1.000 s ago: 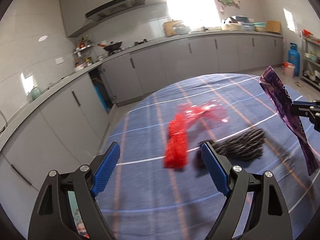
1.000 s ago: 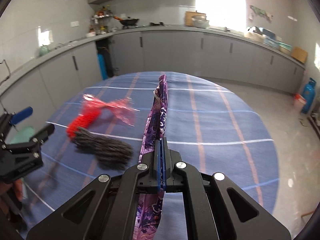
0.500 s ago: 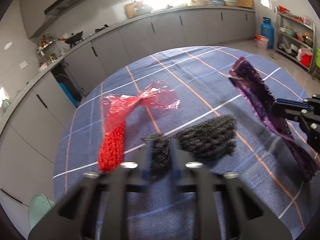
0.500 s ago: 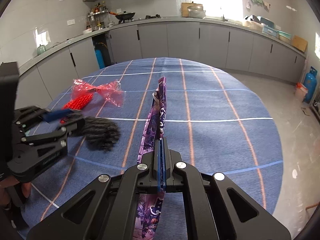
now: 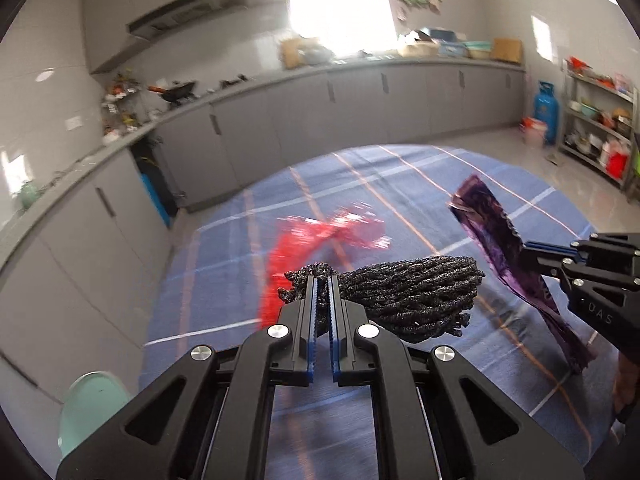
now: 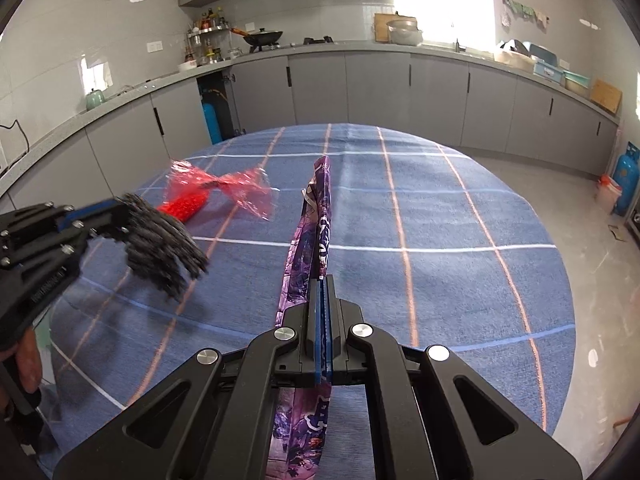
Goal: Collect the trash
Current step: 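Carry the black scrubber and purple wrapper over the teal bin with both tools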
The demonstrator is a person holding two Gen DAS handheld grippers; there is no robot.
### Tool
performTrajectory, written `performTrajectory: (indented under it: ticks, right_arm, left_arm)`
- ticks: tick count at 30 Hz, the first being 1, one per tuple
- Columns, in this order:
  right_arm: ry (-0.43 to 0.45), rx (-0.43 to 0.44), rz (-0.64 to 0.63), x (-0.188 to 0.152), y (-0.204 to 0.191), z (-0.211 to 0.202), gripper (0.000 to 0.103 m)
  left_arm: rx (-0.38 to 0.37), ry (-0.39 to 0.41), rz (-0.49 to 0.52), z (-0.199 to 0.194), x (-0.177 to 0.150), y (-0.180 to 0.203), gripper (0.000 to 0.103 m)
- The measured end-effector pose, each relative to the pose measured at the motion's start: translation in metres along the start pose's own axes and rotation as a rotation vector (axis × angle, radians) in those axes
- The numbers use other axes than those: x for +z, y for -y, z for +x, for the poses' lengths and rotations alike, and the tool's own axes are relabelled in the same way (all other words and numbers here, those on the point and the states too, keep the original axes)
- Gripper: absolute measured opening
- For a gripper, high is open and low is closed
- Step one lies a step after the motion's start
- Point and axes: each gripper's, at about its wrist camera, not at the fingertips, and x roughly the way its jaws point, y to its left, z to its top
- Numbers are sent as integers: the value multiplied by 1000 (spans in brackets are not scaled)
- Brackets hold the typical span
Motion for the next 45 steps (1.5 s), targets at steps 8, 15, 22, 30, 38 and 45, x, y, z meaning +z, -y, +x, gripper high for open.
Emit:
performTrajectory:
  ticks: [8,15,22,30,38,45]
  right_arm:
    - [60,89,-54,14,-43,-3,2]
    - [108,164,-123,26,-90,6,2]
    - [146,229,-202,34,-140,12,2]
    - [163,278,-248,38,-182,14,2]
    - [179,313,-309,42,-222,13,2]
    - [182,337,-353,43,-248,15,2]
  left_arm:
    - [156,58,-90,-32,-10,-49,5]
    - [243,60,-163,-52,-29,-89,6]
    - [285,51,-209,-73,-42,-121,6]
    - [358,52,-238,-90,-57,-151,6]
    - [425,40,-264,-99,-76,-177,6]
    - [488,18,-277,-104,-90,-197,6]
